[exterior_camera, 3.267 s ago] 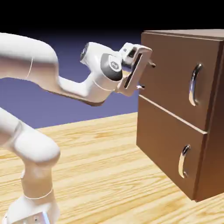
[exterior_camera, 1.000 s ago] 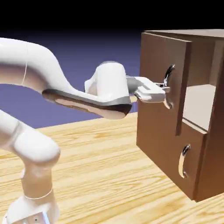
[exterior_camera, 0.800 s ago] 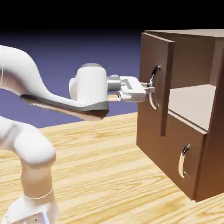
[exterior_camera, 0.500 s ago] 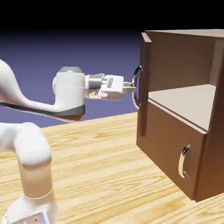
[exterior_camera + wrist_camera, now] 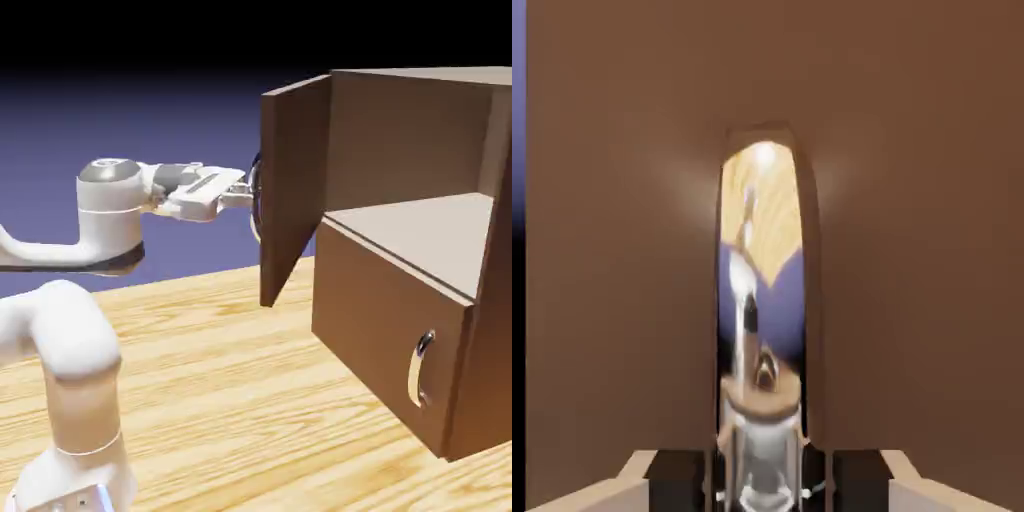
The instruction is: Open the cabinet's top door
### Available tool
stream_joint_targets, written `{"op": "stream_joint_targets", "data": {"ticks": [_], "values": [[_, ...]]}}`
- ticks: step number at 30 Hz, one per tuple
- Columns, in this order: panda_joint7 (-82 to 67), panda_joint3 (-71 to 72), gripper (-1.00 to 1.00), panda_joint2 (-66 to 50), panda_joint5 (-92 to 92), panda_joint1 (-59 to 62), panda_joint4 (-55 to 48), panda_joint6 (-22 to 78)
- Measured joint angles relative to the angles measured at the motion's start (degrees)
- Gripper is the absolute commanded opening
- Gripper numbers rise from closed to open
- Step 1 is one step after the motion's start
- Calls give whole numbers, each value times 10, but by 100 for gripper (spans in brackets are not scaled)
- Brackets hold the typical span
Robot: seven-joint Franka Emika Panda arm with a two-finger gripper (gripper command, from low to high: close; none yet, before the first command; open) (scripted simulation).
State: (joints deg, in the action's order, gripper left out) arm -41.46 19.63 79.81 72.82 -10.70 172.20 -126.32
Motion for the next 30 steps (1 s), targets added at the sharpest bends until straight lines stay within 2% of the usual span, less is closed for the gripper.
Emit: {"op": "stream_joint_targets", "data": {"ticks": [7, 13, 21, 30], "values": [[-14, 145, -100, -20, -153, -33, -45, 143], [-9, 270, -100, -70, -264, -7, -129, 268], [-6, 418, -100, -131, -370, 110, -293, 426], [-21, 536, -100, -149, -435, 272, -480, 568]]}}
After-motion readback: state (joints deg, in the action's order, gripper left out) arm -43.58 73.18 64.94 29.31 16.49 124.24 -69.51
